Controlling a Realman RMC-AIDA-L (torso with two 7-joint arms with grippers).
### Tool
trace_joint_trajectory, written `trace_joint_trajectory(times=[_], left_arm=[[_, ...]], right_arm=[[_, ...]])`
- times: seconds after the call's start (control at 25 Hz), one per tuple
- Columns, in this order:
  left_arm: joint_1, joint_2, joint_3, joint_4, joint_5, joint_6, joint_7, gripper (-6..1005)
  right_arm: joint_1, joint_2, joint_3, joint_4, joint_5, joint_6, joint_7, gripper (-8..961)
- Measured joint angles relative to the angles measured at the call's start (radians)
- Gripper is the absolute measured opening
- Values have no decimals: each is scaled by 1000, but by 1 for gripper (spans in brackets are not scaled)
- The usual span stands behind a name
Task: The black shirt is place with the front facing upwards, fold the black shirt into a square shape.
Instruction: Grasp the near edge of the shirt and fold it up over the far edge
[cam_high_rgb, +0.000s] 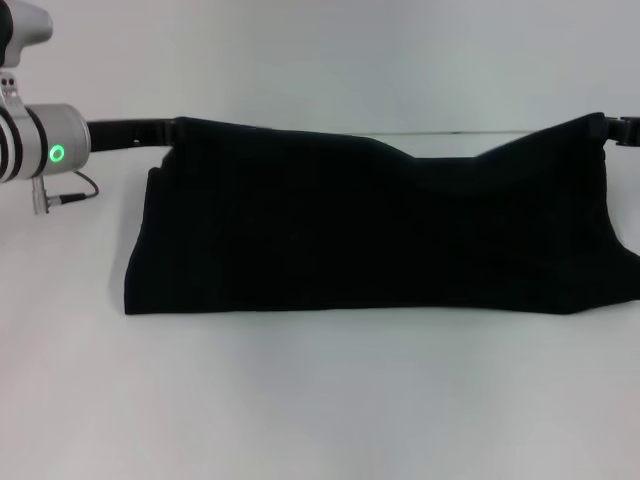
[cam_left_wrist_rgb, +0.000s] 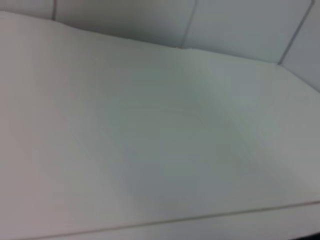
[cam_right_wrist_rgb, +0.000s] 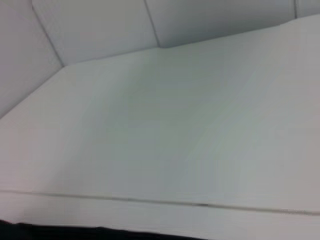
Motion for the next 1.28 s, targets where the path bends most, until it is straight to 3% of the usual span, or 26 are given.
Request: trace_joint_trajectory(times=[0.44, 0.92, 1.28], left_arm=[[-22, -16, 74, -8, 2, -173, 9, 46], [-28, -35, 80, -18, -2, -245, 21, 51], [-40, -73, 79, -8, -2, -318, 60, 54]], right_arm=[[25, -2, -41, 35, 0, 170, 51, 91], [37, 5, -79, 47, 3, 242, 50, 130], [43, 43, -142, 50, 4, 342, 40, 158]])
